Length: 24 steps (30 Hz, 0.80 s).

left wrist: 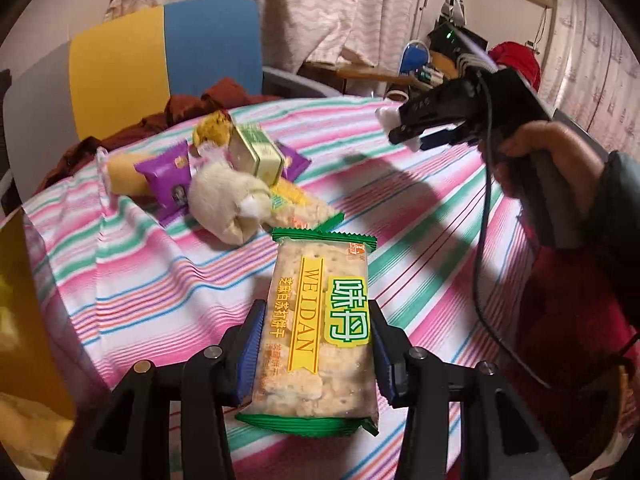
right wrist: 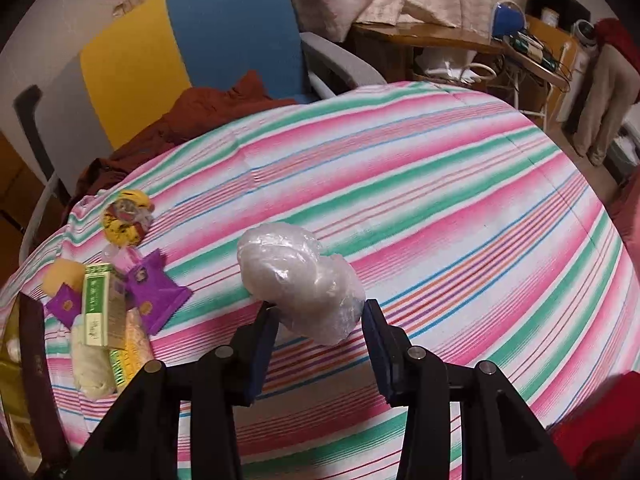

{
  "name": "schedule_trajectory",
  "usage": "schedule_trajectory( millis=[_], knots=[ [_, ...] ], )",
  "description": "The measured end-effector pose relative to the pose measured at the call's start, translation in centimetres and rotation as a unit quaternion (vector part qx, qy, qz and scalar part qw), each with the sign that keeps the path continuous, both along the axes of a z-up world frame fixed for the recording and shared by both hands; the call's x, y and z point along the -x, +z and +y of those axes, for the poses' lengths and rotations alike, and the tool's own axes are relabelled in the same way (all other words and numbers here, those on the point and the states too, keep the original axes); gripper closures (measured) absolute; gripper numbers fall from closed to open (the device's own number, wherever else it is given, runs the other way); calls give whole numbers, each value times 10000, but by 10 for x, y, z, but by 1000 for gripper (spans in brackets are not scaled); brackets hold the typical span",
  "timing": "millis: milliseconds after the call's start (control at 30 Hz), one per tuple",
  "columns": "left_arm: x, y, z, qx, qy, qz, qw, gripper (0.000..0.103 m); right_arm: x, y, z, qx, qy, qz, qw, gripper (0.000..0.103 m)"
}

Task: Organize objects
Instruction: 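Grasp the second clear plastic bundle with the right tool, then drop the WEIDAN packet in the tray with left tool while right tool drops bundle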

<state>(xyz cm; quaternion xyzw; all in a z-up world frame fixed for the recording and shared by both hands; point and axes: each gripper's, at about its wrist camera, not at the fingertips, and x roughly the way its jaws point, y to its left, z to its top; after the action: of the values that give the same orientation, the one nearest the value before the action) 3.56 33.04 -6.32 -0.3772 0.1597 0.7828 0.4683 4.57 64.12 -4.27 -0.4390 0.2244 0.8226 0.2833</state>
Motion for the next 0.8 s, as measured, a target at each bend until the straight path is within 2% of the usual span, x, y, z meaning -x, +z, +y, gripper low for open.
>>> schedule_trajectory(
  millis=[200,467,800],
  knots=[
    [-1,23,-20,-169,162,178,9996,55,-1,10,-23,-56,280,61,9996,59],
    [14,45,-60,-293,701,312,9966,55,2,30,-66,-67,671,258,9974,59],
    [37,75,-122,-391,1678,625,9831,55,21,61,-152,-176,1509,676,9861,59]
  ],
)
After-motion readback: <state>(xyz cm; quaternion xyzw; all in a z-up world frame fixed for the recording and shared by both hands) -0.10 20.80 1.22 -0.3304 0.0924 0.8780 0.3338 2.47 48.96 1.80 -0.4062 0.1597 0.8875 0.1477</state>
